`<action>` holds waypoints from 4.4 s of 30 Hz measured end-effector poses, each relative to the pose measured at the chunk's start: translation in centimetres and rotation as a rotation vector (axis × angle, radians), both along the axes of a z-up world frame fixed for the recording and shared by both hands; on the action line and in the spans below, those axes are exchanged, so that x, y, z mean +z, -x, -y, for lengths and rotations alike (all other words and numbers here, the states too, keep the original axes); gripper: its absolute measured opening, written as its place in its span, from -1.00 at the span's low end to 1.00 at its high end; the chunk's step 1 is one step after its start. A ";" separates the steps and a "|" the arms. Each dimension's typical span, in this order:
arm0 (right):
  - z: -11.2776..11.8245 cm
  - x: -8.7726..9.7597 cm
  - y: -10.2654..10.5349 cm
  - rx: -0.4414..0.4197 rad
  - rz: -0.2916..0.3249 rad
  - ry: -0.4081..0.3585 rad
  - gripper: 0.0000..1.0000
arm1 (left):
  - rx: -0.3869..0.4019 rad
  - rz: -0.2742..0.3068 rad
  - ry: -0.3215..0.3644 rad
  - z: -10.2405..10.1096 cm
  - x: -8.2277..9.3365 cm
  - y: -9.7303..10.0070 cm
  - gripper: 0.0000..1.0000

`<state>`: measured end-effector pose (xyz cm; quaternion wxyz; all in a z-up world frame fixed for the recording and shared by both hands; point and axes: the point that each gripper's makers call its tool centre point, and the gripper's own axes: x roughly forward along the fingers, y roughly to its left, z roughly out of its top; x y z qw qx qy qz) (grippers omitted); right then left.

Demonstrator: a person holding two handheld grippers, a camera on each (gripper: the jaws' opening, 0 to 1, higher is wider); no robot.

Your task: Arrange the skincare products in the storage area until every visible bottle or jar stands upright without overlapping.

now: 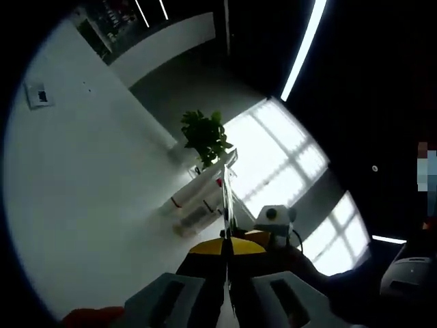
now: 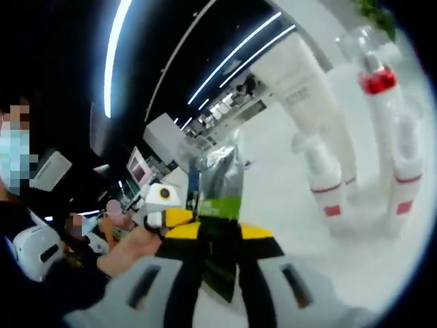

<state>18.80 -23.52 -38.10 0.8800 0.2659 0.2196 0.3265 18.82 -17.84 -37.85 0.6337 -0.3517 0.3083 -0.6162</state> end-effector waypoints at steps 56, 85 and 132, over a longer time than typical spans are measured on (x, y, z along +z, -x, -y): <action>3.3 -0.3 4.2 -0.049 0.107 0.222 0.15 | 0.110 -0.018 -0.171 1.4 -4.0 -2.6 -1.00; 4.2 -1.2 6.0 -0.026 0.097 0.234 0.41 | 0.163 0.129 -0.374 2.7 -7.0 -3.9 -1.00; 3.8 -1.7 6.3 -0.011 0.087 0.222 0.33 | 0.179 0.330 -0.520 1.5 -7.6 -4.5 -0.61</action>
